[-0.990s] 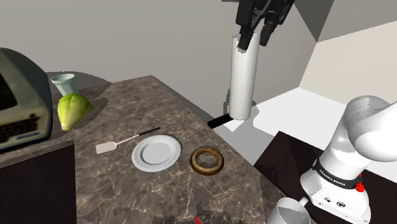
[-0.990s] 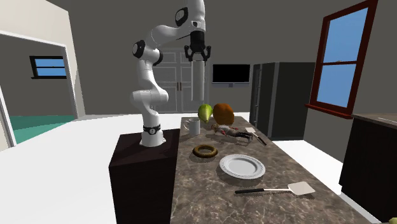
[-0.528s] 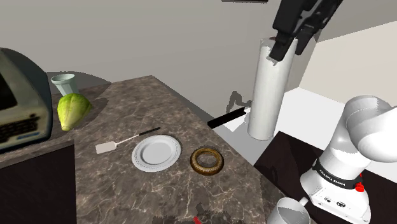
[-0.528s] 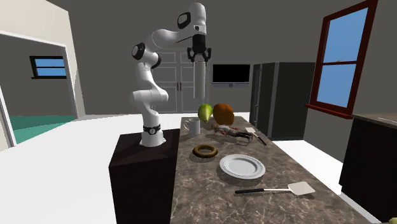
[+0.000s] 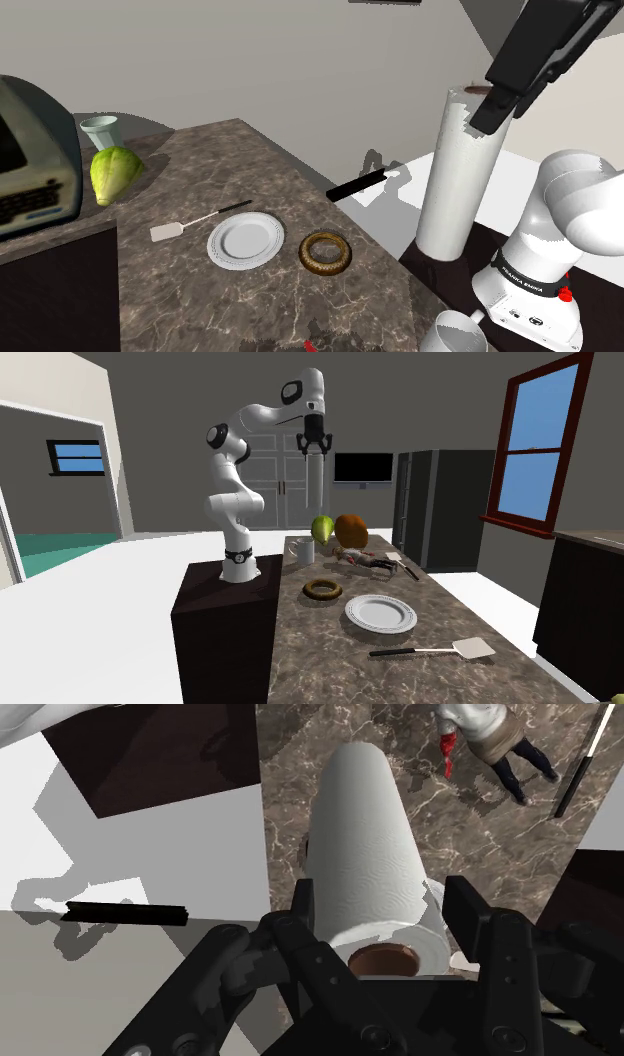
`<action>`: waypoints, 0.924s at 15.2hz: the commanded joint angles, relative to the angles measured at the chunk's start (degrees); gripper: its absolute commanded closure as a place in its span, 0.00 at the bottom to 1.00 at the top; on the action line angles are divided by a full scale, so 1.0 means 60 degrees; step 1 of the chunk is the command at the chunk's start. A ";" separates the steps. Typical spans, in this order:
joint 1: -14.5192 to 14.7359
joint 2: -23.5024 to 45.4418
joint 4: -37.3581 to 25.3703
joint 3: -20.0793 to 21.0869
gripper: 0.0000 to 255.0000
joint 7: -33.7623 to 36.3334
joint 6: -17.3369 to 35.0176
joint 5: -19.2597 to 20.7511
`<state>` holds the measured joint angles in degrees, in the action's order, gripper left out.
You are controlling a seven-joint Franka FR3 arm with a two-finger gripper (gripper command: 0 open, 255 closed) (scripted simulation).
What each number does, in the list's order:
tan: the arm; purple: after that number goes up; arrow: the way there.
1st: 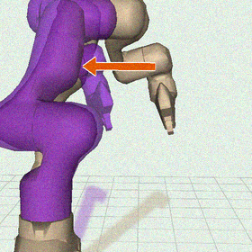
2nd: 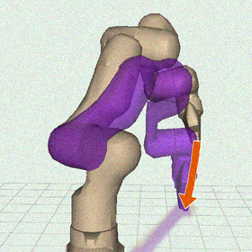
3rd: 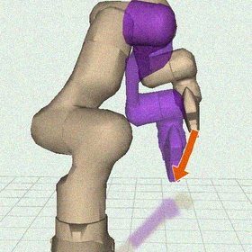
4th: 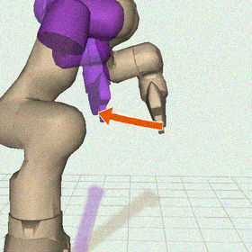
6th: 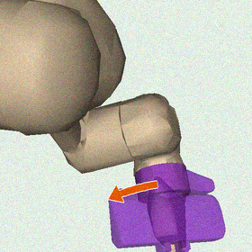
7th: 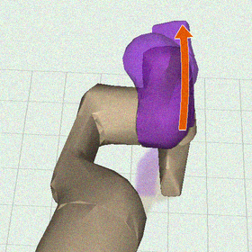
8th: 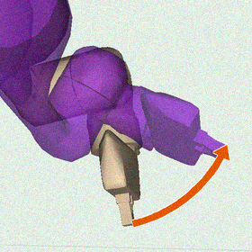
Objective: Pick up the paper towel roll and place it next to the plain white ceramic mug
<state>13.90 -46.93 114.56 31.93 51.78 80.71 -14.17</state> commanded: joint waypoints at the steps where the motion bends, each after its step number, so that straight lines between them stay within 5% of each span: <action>1: 0.0062 -0.0149 0.0363 0.0047 1.00 0.0011 0.0222 -0.0077; 14: 0.0405 -0.0872 0.2429 0.0372 1.00 -0.0001 0.1587 -0.0521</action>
<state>16.20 -51.92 128.25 33.95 51.75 89.55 -17.08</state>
